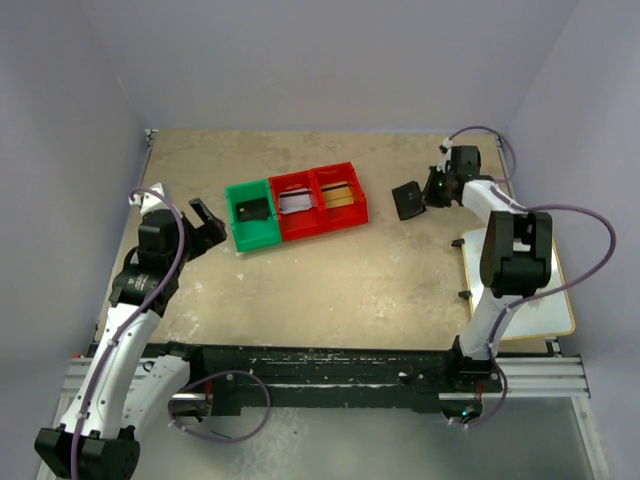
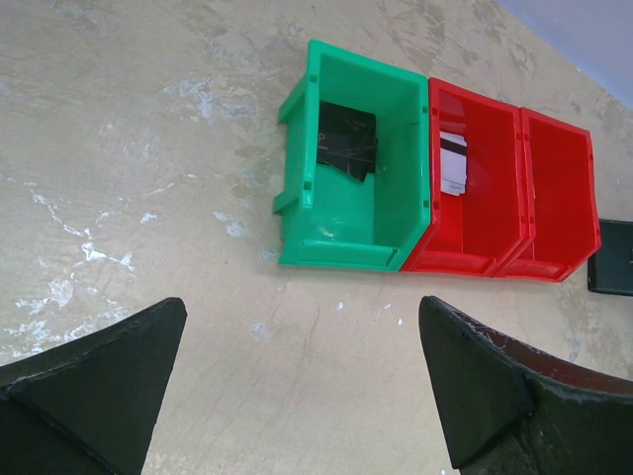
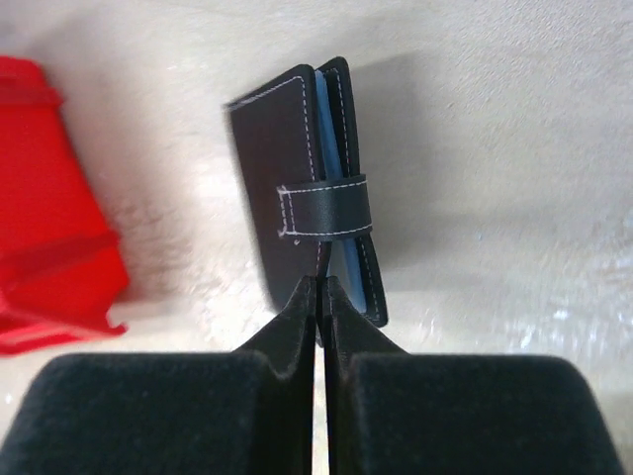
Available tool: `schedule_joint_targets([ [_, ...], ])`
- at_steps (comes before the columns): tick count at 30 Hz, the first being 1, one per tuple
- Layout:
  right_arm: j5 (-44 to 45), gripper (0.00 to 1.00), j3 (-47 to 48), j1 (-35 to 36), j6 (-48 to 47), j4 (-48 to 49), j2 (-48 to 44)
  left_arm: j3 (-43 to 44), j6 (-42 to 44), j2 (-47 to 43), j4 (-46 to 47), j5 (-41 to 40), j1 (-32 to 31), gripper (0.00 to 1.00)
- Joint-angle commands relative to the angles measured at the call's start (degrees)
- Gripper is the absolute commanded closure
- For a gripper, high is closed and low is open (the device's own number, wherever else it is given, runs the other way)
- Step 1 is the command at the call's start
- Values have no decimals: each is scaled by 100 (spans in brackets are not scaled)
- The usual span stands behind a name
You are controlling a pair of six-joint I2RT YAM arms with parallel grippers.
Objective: Take the credit cards out of the card holder
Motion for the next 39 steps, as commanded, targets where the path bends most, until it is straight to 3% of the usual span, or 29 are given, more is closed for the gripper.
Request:
schedule_joint_targets([
  [1, -295, 100, -393, 72, 129, 247, -1089, -67, -110, -92, 90, 130, 36, 0],
  [7, 1106, 100, -1318, 945, 236, -304, -2296, -184, -205, -97, 215, 351, 36, 0],
  [12, 2168, 100, -2382, 1887, 1048, -683, -3510, -308, -263, -126, 250, 552, 36, 0],
  [20, 1765, 100, -3157, 2565, 1448, -1075, -5009, -611, -563, -496, 8, 412, 36, 1],
  [23, 1607, 100, -3043, 2687, 1430, -1187, -4922, -730, -747, -620, 12, 507, 36, 1],
  [27, 2121, 100, -3054, 3203, 1550, -1234, -4556, -937, -920, -751, 119, 659, 36, 0],
  [33, 3035, 100, -2874, 4738, 1994, -1163, -3873, -1061, -1141, -849, 100, 498, 36, 1],
  [39, 3124, 100, -2634, 5963, 1945, -724, -2752, -1174, -1304, -827, 122, 319, 36, 0],
])
